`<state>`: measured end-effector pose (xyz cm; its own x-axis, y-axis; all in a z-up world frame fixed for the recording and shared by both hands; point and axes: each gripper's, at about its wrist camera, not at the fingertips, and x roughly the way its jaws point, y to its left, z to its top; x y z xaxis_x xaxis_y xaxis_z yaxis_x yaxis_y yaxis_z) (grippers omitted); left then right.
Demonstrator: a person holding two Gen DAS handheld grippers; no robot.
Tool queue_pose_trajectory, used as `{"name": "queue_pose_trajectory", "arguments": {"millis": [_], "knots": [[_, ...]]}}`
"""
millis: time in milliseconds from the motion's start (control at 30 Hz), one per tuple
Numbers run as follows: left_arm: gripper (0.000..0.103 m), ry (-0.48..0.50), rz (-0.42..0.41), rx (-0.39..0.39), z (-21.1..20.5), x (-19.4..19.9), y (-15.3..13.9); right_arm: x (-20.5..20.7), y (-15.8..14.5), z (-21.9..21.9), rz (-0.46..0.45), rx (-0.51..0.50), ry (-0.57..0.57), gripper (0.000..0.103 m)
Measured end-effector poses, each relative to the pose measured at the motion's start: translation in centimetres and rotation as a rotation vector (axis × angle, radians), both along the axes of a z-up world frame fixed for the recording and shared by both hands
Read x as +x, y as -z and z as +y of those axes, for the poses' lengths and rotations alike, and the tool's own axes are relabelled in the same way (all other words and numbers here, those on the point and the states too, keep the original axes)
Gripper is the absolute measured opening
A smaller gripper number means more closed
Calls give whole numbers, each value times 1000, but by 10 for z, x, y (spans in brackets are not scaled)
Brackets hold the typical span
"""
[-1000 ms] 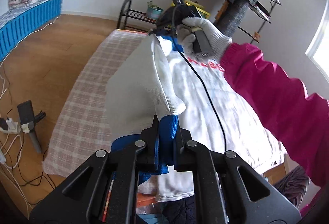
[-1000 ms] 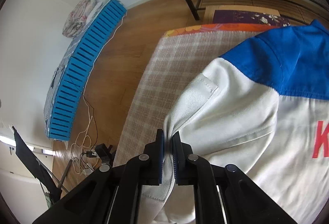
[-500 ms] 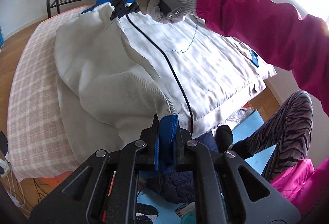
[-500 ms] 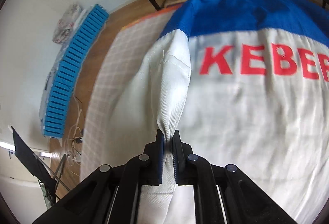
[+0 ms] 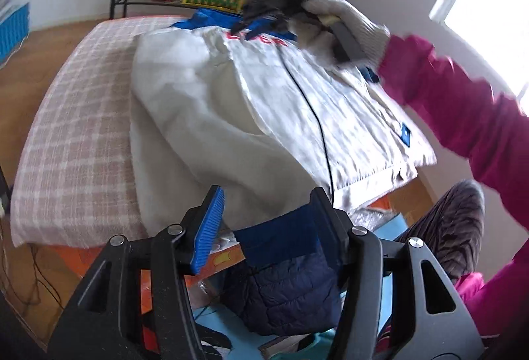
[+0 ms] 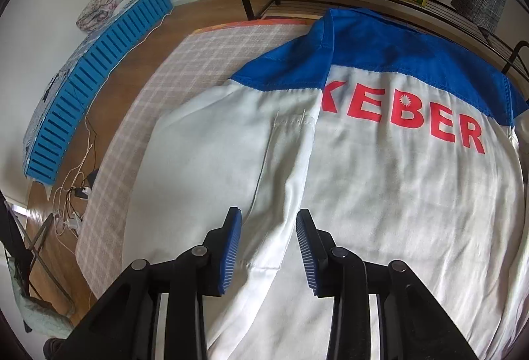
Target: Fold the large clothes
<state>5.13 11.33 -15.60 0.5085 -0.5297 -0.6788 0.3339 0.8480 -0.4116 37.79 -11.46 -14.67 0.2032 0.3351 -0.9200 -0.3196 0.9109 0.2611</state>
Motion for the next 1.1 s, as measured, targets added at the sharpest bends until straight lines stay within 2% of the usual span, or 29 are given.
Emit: {"name": "queue_pose_trajectory", "arguments": {"millis": [133,233,267,367,400,467,667,733,767,800,833,900,933,1000,1033,1100], "knots": [[56,-178,154,-163,53,18,27,-50,-2,-15,28,55,-14,36],[55,-233,250,-211,65,32,49,-97,2,-33,64,108,-33,41],[55,-233,271,-215,64,35,56,-113,4,-38,85,133,-40,46],[55,-207,287,-177,44,38,65,-164,10,-46,133,168,-74,51],[55,-188,287,-166,36,38,66,-180,13,-48,148,180,-81,63],[55,-166,282,-149,22,36,68,-207,20,-49,178,196,-87,73],[55,-156,270,-116,6,34,67,-249,49,-30,236,237,-142,73],[55,-174,256,-119,9,32,62,-253,60,-20,242,231,-155,69],[55,-188,253,-126,13,31,60,-254,65,-15,245,240,-169,50],[55,-201,250,-135,19,30,60,-254,68,-10,257,269,-184,26],[55,-213,249,-145,23,29,60,-257,70,-11,270,322,-181,23],[55,-237,260,-177,32,30,63,-255,67,-20,302,519,-142,11],[55,-241,274,-206,35,29,67,-255,65,-28,317,633,-110,11],[55,-243,307,-267,37,30,75,-259,69,-46,337,782,-45,11],[55,-241,322,-297,36,30,81,-260,74,-54,345,820,-20,11],[55,-234,358,-346,31,30,92,-262,87,-66,369,802,39,11]]}}
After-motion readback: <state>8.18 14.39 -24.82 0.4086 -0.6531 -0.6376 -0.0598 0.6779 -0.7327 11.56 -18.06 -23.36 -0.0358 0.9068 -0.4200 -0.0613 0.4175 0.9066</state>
